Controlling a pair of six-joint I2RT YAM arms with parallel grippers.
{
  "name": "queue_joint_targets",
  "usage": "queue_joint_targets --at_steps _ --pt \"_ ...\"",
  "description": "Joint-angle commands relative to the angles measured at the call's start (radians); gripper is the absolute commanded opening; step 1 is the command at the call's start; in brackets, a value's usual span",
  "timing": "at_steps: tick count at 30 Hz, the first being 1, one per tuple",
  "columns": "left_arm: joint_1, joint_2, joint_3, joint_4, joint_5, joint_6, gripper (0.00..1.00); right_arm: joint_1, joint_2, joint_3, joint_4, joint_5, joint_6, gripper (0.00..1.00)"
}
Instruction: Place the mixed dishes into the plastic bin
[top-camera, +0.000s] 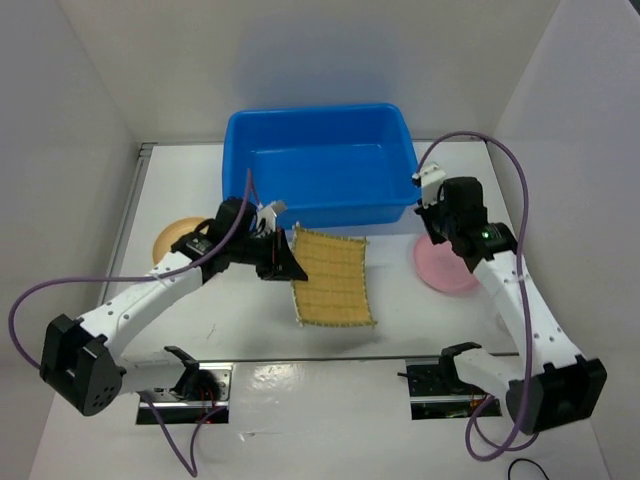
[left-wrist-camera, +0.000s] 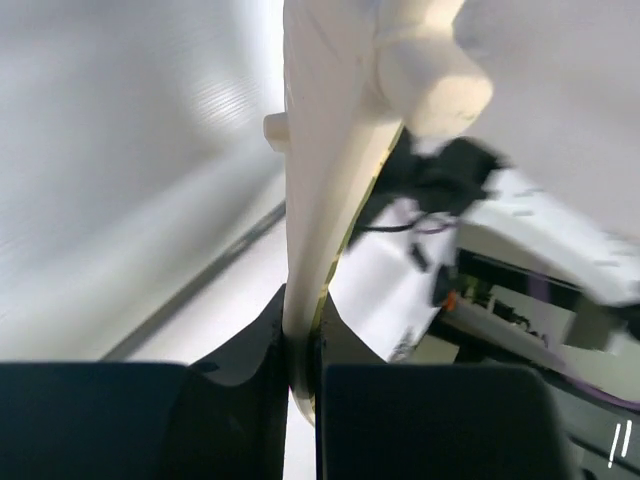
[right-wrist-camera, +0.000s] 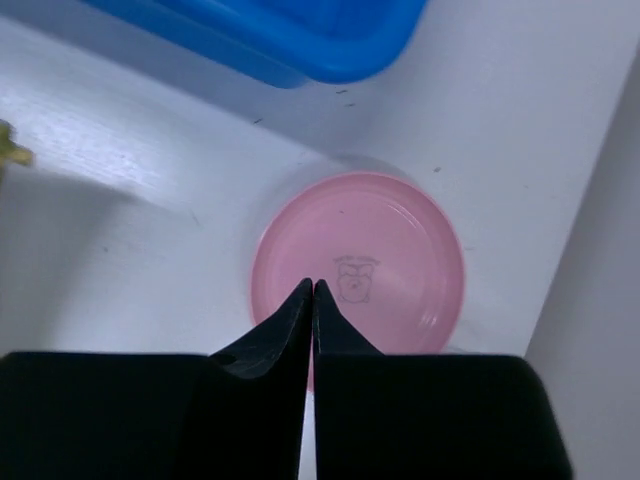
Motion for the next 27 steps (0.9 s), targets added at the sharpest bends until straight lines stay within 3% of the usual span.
queue_joint_targets --at_steps 1,8,11,16,17,21,27 --pt "0.047 -0.042 0.184 0.044 0.142 -0.057 0.00 -0.017 -0.055 -0.097 0.095 0.182 0.098 0.04" --pt "0.163 0.171 0.577 0.089 0.337 -0.106 0.00 -0.070 -0.075 -0.166 0.155 0.222 0.136 0.02" --pt "0.229 0.326 0.769 0.027 0.365 -0.057 0.00 -0.070 -0.075 -0.166 0.155 0.232 0.145 0.02" --pt "0.271 0.649 1.065 -0.035 0.364 -0.008 0.00 -0.070 -0.084 -0.166 0.164 0.220 0.145 0.02" --pt "0.280 0.767 1.231 -0.080 0.354 0.017 0.00 -0.070 -0.084 -0.166 0.164 0.220 0.145 0.02" --pt "0.289 1.028 1.590 -0.215 0.354 0.043 0.00 -0.070 -0.095 -0.176 0.164 0.220 0.145 0.02" --pt "0.312 1.381 1.982 -0.344 0.322 0.037 0.00 -0.070 -0.104 -0.176 0.164 0.211 0.145 0.02"
